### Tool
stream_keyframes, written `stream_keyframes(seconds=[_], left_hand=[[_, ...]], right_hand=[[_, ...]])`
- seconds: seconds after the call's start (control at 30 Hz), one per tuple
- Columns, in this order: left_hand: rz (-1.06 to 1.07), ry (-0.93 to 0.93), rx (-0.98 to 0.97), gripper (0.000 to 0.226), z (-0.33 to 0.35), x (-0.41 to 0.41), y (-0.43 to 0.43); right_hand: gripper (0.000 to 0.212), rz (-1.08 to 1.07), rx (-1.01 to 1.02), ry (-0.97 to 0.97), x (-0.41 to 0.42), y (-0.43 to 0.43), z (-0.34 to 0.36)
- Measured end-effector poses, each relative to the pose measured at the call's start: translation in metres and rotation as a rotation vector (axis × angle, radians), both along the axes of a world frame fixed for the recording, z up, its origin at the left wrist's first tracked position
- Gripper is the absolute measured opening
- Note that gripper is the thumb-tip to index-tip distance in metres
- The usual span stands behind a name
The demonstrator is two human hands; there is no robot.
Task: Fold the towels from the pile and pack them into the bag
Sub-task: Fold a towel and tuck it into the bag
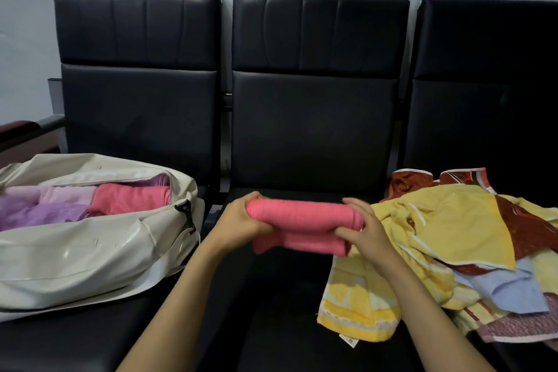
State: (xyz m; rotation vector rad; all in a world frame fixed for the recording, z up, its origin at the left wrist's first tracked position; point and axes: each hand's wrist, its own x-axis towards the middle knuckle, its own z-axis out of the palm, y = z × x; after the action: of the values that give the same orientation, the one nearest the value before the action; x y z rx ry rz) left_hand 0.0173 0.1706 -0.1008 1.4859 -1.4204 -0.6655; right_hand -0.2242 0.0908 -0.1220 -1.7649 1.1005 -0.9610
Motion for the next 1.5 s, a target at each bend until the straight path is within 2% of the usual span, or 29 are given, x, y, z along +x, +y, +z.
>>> stream_keyframes(seconds=[0.03,0.1,0.17,0.3,0.33,0.43,0.5,0.6,0.7,0.83,0.93,1.0,1.17,1.23,1.33,1.4,1.5], left_hand=[[-0.016,0.167,0.038,0.036,0.0,0.0,0.0],[-0.02,0.378,0.154,0.044,-0.008,-0.005,-0.006],[0.027,0.482,0.27,0.061,-0.022,-0.009,-0.013],[0.081,0.419,0.476,0.078,-0.047,0.007,-0.014],[0.044,0.413,0.539,0.073,-0.047,0.008,-0.01],[-0.067,0.402,0.631,0.032,-0.043,0.006,0.001],[-0.062,0.379,0.613,0.03,-0.041,0.01,-0.001],[-0.034,0.317,0.543,0.046,-0.026,0.033,0.001],[0.023,0.242,0.423,0.034,-0.001,0.078,0.015],[0.202,0.182,0.231,0.031,0.038,0.16,0.046],[0.304,0.045,0.194,0.031,0.048,0.227,0.068],[0.341,0.007,0.185,0.028,0.046,0.261,0.081],[0.45,-0.071,0.15,0.018,0.023,0.308,0.099],[0.489,-0.14,0.153,0.024,0.013,0.31,0.107],[0.458,-0.277,0.152,0.048,0.002,0.3,0.113],[0.481,-0.37,0.164,0.055,-0.001,0.298,0.113],[0.48,-0.413,0.232,0.068,0.0,0.301,0.115]], right_hand=[[0.06,0.024,0.154,-0.171,0.002,0.001,0.001],[0.049,0.037,0.402,-0.354,0.009,0.002,-0.001],[0.031,0.027,0.496,-0.353,0.016,0.003,-0.006],[0.031,0.121,0.633,-0.193,0.015,0.005,-0.02],[0.03,0.165,0.665,-0.142,0.013,0.007,-0.021],[0.029,0.225,0.698,-0.023,0.015,0.012,-0.03],[0.034,0.214,0.672,-0.007,0.021,0.013,-0.036],[0.051,0.187,0.668,-0.097,0.041,0.011,-0.033],[0.048,0.24,0.574,-0.135,0.089,0.003,-0.013],[0.046,0.354,0.377,-0.13,0.187,-0.002,0.023],[0.047,0.428,0.16,-0.012,0.261,0.001,0.042],[0.057,0.452,0.022,0.083,0.303,0.004,0.046],[0.064,0.467,-0.126,0.236,0.361,0.018,0.032],[0.067,0.496,-0.13,0.308,0.367,0.023,0.019],[0.063,0.539,-0.153,0.45,0.366,0.031,0.005],[0.055,0.583,-0.221,0.452,0.363,0.036,0.004],[0.063,0.555,-0.215,0.431,0.358,0.039,0.01]])
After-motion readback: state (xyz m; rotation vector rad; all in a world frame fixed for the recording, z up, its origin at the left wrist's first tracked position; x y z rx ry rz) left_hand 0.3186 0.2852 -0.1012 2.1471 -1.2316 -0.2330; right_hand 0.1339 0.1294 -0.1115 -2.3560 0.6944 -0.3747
